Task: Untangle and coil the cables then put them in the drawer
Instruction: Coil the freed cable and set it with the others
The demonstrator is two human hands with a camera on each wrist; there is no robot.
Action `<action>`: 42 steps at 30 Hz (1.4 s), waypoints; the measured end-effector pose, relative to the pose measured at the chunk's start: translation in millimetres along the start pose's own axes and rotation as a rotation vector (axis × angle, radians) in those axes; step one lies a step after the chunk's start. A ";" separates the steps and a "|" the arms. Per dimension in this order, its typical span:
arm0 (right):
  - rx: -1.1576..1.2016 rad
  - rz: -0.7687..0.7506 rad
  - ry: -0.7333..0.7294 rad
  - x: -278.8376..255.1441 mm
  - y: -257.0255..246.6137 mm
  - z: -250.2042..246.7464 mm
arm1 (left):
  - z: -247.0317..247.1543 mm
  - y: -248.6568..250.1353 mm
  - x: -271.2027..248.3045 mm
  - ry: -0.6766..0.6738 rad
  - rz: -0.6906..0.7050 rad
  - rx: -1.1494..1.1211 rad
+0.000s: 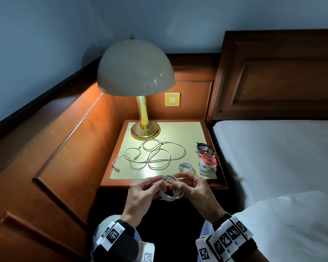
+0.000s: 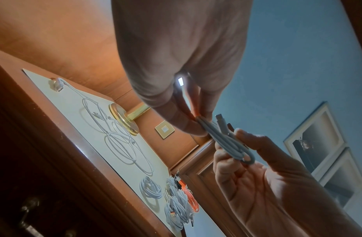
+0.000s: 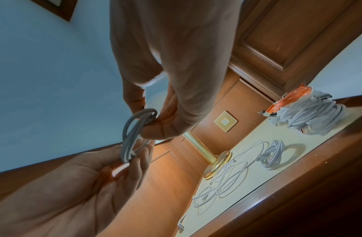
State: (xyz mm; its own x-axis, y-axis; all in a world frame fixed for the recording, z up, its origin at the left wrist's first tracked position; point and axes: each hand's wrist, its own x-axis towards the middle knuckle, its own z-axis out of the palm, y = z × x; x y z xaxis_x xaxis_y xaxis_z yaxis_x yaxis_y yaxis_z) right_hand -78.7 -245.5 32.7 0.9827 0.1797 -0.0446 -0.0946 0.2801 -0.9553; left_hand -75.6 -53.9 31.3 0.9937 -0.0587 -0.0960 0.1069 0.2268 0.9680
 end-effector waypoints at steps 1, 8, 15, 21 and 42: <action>0.059 0.015 -0.013 0.2 -0.2 0.0 | -0.3 0.1 0.0 -0.010 0.001 0.011; 0.277 0.028 -0.018 0.2 -4.9 8.0 | 0.1 1.0 -2.3 -0.074 0.124 0.189; -0.023 -0.030 0.009 -1.1 -1.0 9.2 | 9.6 7.1 -4.3 0.011 0.270 0.411; -0.165 -0.060 0.015 -1.9 -4.5 11.9 | 10.1 11.9 -1.4 0.036 0.319 0.503; -0.199 -0.092 0.042 -6.4 1.2 5.7 | 4.5 14.8 8.1 -0.073 0.147 0.170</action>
State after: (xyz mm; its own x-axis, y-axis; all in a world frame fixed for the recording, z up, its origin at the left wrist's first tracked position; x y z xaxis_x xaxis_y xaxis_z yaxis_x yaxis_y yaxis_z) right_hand -86.0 -241.0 33.6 0.9919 0.1210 0.0375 0.0253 0.1012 -0.9945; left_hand -66.2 -55.4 46.0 0.9922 -0.1089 0.0600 -0.0524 0.0714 0.9961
